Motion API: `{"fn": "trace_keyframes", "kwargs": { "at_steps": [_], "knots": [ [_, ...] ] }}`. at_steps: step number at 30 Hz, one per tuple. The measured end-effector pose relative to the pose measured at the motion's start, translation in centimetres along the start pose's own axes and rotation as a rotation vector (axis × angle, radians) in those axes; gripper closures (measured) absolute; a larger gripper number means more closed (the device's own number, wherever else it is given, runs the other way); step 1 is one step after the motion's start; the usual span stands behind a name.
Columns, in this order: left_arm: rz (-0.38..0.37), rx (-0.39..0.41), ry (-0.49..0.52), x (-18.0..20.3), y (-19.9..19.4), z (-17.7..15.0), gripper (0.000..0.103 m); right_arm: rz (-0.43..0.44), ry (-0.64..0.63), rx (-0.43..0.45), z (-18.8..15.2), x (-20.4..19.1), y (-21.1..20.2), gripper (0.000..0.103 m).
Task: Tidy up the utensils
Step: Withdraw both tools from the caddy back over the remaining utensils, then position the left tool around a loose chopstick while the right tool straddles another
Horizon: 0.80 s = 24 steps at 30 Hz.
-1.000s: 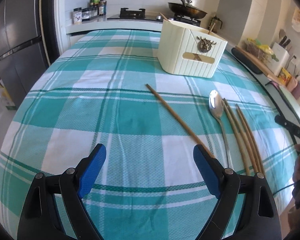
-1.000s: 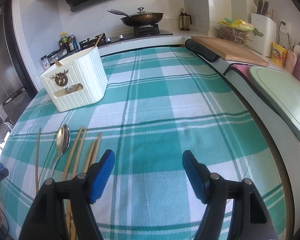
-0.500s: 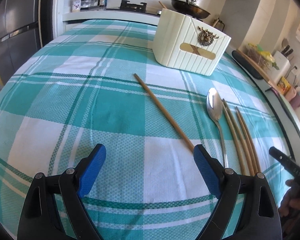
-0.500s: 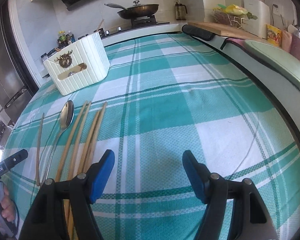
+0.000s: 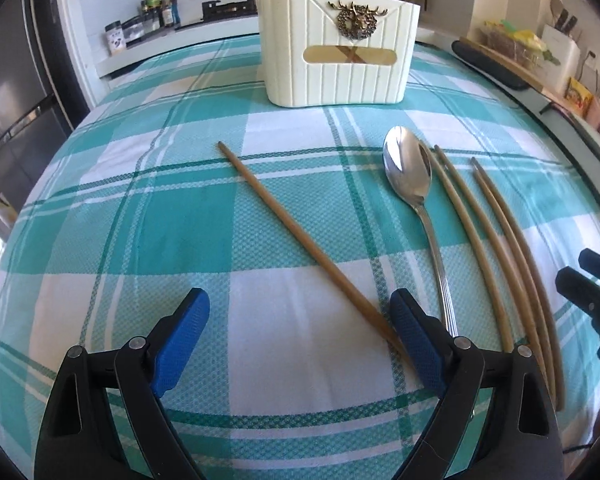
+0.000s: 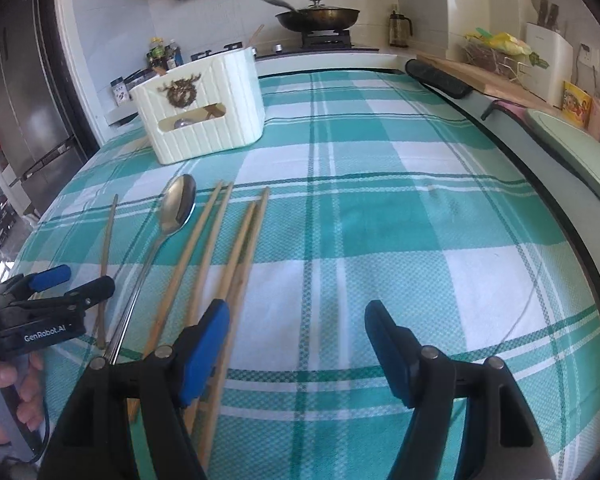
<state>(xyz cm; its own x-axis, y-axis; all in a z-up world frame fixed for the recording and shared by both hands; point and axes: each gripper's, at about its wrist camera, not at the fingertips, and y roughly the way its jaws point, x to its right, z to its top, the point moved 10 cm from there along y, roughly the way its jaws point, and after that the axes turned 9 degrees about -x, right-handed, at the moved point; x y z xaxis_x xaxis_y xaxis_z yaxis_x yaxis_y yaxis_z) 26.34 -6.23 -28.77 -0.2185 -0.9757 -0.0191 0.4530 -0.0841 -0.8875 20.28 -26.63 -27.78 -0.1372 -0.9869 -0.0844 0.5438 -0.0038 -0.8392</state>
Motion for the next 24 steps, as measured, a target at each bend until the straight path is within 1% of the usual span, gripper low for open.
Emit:
{"fn": "trace_keyframes", "kwargs": {
  "at_steps": [2,3,4,5,6,9,11,12,14,18,20,22,23,24],
  "knots": [
    [0.011,-0.005,0.001,-0.5,0.0,-0.5,0.008,-0.046,-0.052,-0.043,-0.4,-0.7,0.7,0.031],
    [0.002,-0.006,-0.011,-0.8,0.0,-0.7,0.007,-0.075,-0.062,-0.057,-0.6,-0.7,1.0,0.031],
    [-0.001,-0.012,-0.018,-1.0,0.0,-0.7,0.007,-0.081,-0.067,-0.067,-0.8,-0.8,1.2,0.031],
    [0.000,-0.016,-0.019,-1.2,0.0,-0.8,0.007,-0.063,-0.072,-0.072,-1.0,-1.0,1.3,0.031],
    [0.003,-0.016,-0.016,-1.3,0.0,-0.9,0.006,-0.072,-0.080,-0.104,-1.4,-1.0,1.8,0.031],
    [0.007,-0.020,-0.011,-1.4,0.0,-1.0,0.006,-0.086,-0.107,-0.112,-1.7,-1.2,1.6,0.031],
    [0.006,-0.024,-0.008,-1.6,-0.1,-1.2,0.005,-0.084,-0.097,-0.115,-1.8,-0.9,1.5,0.032],
    [0.008,-0.026,-0.003,-1.7,-0.1,-1.3,0.005,-0.085,-0.094,-0.112,-1.9,-0.6,1.5,0.033],
    [0.017,-0.030,0.014,-2.2,-0.3,-1.5,0.005,-0.092,-0.096,-0.109,-2.0,-0.1,1.4,0.033],
    [0.035,-0.053,0.062,-3.7,-0.5,-1.9,0.002,-0.111,-0.123,-0.118,-1.7,1.6,1.3,0.033],
    [0.017,-0.084,0.071,-4.4,-0.2,-1.9,0.001,-0.095,-0.133,-0.125,-1.6,2.5,1.3,0.033],
    [-0.031,-0.119,0.069,-4.9,0.3,-1.9,0.001,-0.069,-0.131,-0.129,-1.2,3.4,1.5,0.031],
    [-0.053,-0.122,0.069,-5.0,0.5,-1.7,0.001,-0.061,-0.132,-0.120,-0.9,3.8,1.7,0.031],
    [-0.043,-0.110,0.079,-5.2,0.6,-1.4,0.000,-0.056,-0.136,-0.107,-0.6,4.2,1.8,0.027]
  ]
}}
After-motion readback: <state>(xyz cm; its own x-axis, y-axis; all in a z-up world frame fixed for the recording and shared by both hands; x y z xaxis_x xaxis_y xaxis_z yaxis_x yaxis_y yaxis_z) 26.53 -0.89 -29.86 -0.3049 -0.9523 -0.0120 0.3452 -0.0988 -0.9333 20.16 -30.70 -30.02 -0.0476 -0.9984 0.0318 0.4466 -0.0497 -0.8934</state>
